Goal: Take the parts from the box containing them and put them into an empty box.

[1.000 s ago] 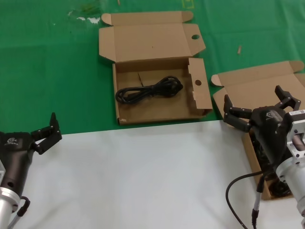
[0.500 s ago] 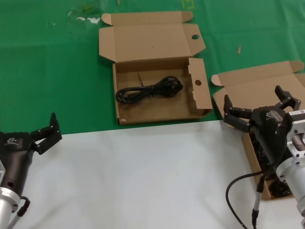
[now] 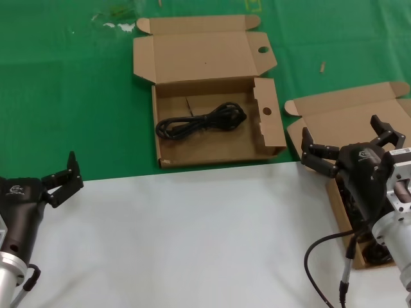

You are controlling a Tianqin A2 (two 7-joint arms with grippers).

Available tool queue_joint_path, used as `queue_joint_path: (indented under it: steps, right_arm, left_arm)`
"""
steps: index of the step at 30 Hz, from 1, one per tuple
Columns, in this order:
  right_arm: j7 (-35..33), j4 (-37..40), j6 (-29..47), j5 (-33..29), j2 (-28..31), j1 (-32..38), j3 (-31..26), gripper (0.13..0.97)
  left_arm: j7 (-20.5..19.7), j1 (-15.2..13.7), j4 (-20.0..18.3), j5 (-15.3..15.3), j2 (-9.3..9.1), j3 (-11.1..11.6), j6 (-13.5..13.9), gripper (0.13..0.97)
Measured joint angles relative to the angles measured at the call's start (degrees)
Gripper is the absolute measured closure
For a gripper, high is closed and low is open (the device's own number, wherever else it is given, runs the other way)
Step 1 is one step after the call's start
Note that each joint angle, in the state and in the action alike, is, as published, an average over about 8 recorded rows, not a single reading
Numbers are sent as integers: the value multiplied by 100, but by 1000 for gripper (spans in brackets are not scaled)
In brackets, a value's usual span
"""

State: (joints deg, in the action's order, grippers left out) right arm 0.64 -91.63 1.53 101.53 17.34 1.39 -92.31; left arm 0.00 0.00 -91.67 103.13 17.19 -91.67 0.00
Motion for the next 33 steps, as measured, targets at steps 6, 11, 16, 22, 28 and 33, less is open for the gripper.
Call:
queue_joint_path:
  steps: [6,11,16,22,28,33]
  right_arm:
    - [0,0,0,0,0,0,0,129]
    - [0,0,0,0,0,0,0,129]
    - [0,0,0,0,0,0,0,129]
    - [0,0,0,0,0,0,0,129]
    - [0,0,0,0,0,0,0,129]
    - [0,0,0,0,0,0,0,129]
  left_arm:
    - [0,0,0,0,0,0,0,132]
    - [0,0,0,0,0,0,0,132]
    - [0,0,0,0,0,0,0,132]
    - [0,0,0,0,0,0,0,132]
    - [0,0,0,0,0,0,0,132]
    - [0,0,0,0,0,0,0,132]
